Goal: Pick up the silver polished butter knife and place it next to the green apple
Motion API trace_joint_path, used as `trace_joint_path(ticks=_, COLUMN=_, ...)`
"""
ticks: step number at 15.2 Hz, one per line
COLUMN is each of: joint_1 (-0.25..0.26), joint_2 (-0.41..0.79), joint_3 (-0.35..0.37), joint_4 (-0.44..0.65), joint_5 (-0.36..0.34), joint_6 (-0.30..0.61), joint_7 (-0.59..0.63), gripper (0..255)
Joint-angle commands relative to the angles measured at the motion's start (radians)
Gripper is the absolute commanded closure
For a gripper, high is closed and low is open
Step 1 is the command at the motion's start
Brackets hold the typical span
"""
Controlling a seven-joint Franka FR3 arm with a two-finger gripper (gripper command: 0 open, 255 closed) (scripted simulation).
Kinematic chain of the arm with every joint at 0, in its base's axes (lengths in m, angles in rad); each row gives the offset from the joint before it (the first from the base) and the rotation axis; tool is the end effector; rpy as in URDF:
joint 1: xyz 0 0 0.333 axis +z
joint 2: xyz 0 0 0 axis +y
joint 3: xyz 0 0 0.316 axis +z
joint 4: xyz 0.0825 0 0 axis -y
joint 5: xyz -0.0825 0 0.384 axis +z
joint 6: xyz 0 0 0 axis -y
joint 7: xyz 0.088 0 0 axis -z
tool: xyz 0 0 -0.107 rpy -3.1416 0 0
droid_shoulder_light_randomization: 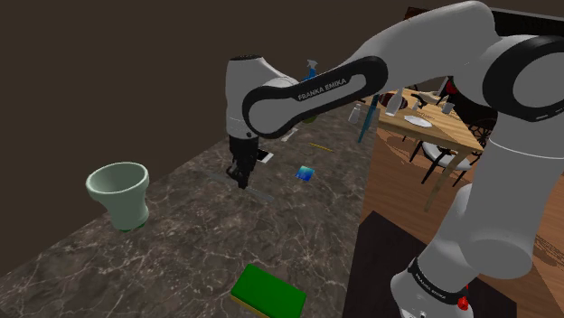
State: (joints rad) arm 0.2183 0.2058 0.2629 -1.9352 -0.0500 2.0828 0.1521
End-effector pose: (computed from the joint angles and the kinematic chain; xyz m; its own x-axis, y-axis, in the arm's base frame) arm 0.5307 0.2679 0.3796 0.9378 0.3432 -0.0515 0.3435 -0.9391 -0.0031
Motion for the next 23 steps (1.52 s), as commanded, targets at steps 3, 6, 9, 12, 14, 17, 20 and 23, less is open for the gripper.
trace_joint_path(ticks=3, joint_1=-0.002, joint_2=-0.019, joint_3=0.001, joint_4=0.032, joint_5=0.007, joint_6=-0.050, joint_7=-0.005, gripper=255)
trace_joint_path(ticks=6, joint_1=-0.003, joint_2=-0.033, joint_3=0.002, joint_4=0.055, joint_5=0.011, joint_6=-0.087, joint_7=-0.008, gripper=255)
trace_joint_path(ticks=9, joint_1=-0.003, joint_2=-0.046, joint_3=0.003, joint_4=0.080, joint_5=0.015, joint_6=-0.125, joint_7=-0.010, gripper=255)
trace_joint_path(ticks=12, joint_1=-0.004, joint_2=-0.056, joint_3=0.003, joint_4=0.108, joint_5=0.019, joint_6=-0.162, joint_7=-0.012, gripper=255)
trace_joint_path(ticks=14, joint_1=-0.004, joint_2=-0.062, joint_3=0.004, joint_4=0.127, joint_5=0.020, joint_6=-0.188, joint_7=-0.013, gripper=255)
trace_joint_path(ticks=17, joint_1=-0.004, joint_2=-0.070, joint_3=0.004, joint_4=0.159, joint_5=0.023, joint_6=-0.226, joint_7=-0.015, gripper=255)
trace_joint_path(ticks=20, joint_1=-0.004, joint_2=-0.075, joint_3=0.004, joint_4=0.192, joint_5=0.025, joint_6=-0.265, joint_7=-0.016, gripper=255)
trace_joint_path(ticks=23, joint_1=-0.004, joint_2=-0.079, joint_3=0.005, joint_4=0.228, joint_5=0.026, joint_6=-0.304, joint_7=-0.016, gripper=255)
